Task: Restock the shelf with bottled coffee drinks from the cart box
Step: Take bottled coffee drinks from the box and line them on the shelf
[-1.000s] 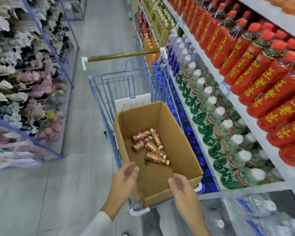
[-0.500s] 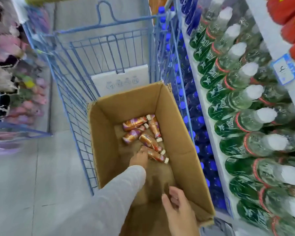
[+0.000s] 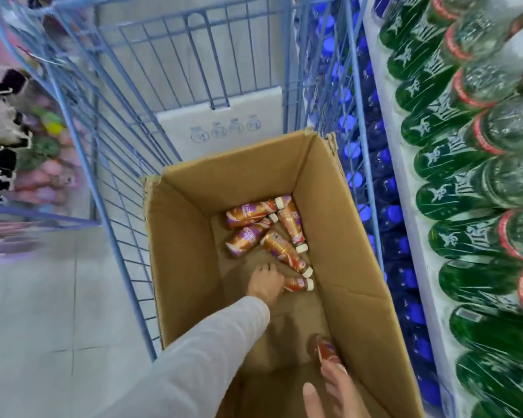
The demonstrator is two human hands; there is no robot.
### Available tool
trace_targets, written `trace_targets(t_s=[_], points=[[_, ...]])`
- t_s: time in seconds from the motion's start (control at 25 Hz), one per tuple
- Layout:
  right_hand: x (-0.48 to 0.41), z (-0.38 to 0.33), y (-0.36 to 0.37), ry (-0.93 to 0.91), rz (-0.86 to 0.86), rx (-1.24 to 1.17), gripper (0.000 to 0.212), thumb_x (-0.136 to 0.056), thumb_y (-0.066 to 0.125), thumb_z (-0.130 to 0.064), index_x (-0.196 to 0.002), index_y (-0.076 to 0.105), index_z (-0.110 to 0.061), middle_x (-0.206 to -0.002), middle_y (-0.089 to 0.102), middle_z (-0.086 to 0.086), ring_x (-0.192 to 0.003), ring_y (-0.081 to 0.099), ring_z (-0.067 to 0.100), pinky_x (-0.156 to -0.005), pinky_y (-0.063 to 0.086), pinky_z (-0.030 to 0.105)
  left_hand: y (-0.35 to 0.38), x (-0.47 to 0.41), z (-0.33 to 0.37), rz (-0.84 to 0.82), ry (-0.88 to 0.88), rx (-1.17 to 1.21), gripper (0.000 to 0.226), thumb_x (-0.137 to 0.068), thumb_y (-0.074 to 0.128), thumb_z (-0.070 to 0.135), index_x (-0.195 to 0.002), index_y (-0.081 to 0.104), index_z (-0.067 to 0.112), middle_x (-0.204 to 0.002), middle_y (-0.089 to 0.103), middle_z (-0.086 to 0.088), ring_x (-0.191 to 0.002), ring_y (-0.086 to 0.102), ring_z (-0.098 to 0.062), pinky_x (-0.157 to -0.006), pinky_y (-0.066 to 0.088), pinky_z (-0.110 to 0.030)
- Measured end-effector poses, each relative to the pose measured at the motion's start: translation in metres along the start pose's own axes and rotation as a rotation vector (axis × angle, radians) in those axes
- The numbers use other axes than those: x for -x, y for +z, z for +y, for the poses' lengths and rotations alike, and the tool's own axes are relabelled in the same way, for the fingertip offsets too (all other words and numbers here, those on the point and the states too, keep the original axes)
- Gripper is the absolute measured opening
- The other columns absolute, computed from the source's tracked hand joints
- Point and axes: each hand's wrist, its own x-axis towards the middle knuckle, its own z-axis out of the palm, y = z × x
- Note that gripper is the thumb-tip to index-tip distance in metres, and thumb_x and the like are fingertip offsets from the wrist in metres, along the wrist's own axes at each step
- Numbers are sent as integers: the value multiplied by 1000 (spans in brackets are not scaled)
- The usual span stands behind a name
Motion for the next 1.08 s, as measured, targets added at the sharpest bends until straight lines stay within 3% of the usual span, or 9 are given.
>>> trace_targets(t_s=[0.12,0.28,0.4,0.52,0.6,0.68,0.84,1.0,1.08], points=[[-3,-33,-18,-65,27,110,38,-81,79,-22,-116,66,-29,-115,69,-10,-109,64,14,-85,41,4,-16,56,-19,33,-199,348,50,-87,70,40,-129,58,15,-130,61,-7,-118,59,-27,-97,47,-36],[-37,-91,-19,-71,-63,298,45,-94,60,-43,-137,52,-32,-136,58,-11,-125,55,13,-108,43,33,-73,141,-45,-16,-403,964,60,-76,80,44,-122,58,12,-111,67,-1,-102,67,-18,-87,54,-29],[-86,-126,14,-59,-147,271,39,-98,57,-37,-134,56,-22,-129,64,-1,-120,58,21,-106,44,38,-119,201,-62,84,-320,1182,47,-73,83,48,-108,57,28,-101,68,7,-86,69,-9,-66,52,-20],[-139,-146,79,51,-293,165,39,-98,59,-33,-131,60,-13,-129,64,6,-112,57,25,-98,41,30,-148,236,-79,168,-255,1428,62,-53,92,49,-104,61,32,-95,71,8,-89,70,-12,-68,54,-22],[-170,-153,123,204,-333,3,50,-92,63,-40,-132,58,-10,-130,63,9,-118,58,32,-103,44,35,-147,235,-91,214,-263,1573,71,-51,89,44,-115,64,27,-103,73,1,-98,70,-23,-75,58,-32],[-209,-143,165,358,-354,-188,51,-88,65,-46,-127,53,-15,-123,64,10,-114,62,34,-101,51,44,-138,226,-106,237,-292,1647,71,-53,79,40,-119,63,22,-109,70,-4,-103,68,-28,-77,58,-38],[-291,-91,222,331,-308,-331,65,-69,70,-54,-123,62,-19,-104,75,1,-91,72,25,-91,56,43,-133,217,-121,226,-321,1684,71,-51,90,27,-116,64,24,-108,71,-4,-105,68,-34,-77,60,-42],[-214,-133,185,412,-363,-557,33,-87,70,-35,-110,65,-13,-96,74,7,-79,69,22,-69,55,31,-132,223,-124,254,-261,1666,52,-59,72,38,-109,64,26,-92,73,7,-97,69,-25,-70,60,-34],[-164,-136,154,412,-406,-613,41,-82,79,-31,-115,63,-12,-105,74,11,-93,70,26,-84,59,40,-139,237,-121,228,-213,1670,49,-61,73,39,-108,65,26,-96,72,4,-97,70,-25,-73,61,-37]])
